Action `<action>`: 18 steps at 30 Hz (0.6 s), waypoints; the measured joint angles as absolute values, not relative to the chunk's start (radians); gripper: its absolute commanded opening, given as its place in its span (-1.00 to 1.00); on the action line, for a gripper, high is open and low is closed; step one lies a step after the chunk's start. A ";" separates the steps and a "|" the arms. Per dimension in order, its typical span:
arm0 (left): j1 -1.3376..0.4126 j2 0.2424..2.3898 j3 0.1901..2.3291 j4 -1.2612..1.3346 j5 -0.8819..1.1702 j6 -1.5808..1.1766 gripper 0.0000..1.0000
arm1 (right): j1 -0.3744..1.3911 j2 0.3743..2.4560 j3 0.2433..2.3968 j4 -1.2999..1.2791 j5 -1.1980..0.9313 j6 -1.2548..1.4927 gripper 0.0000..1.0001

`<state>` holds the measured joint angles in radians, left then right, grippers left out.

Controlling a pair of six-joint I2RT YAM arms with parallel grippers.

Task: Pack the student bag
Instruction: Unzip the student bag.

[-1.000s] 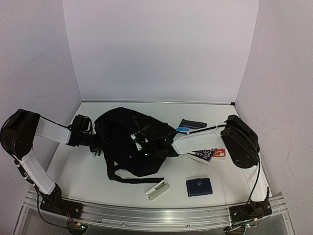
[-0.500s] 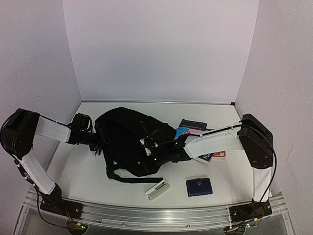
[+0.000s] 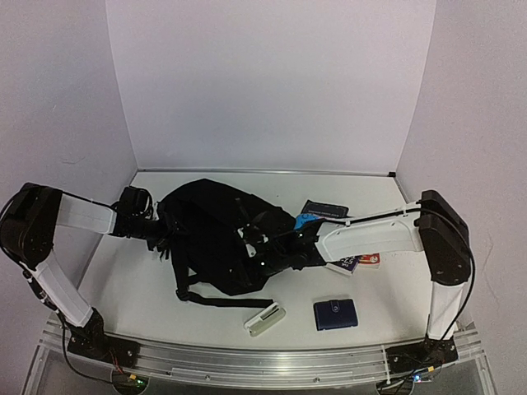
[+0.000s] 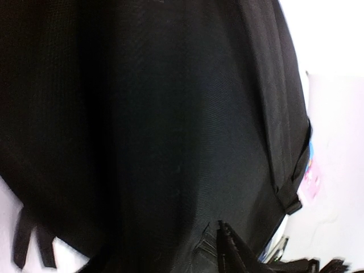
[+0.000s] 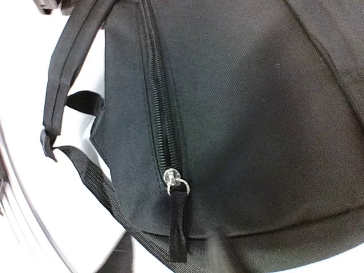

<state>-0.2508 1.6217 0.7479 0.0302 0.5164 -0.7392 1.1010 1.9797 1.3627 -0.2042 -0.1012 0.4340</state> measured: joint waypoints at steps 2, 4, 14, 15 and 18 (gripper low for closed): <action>-0.248 1.579 0.748 -0.024 0.485 -0.725 0.52 | 1.104 1.969 1.371 -0.235 -0.067 0.441 0.50; -0.247 1.519 0.748 -0.081 0.445 -0.715 0.60 | 1.107 1.954 1.377 -0.271 -0.028 0.442 0.55; -0.280 1.256 0.748 -0.310 0.283 -0.651 0.64 | 1.096 1.700 1.208 -0.483 0.138 0.642 0.70; -0.281 1.246 0.748 -0.316 0.281 -0.650 0.64 | 1.095 1.669 1.178 -0.502 0.144 0.672 0.69; -0.284 1.228 0.748 -0.329 0.277 -0.644 0.64 | 1.093 1.585 1.080 -0.560 0.160 0.774 0.64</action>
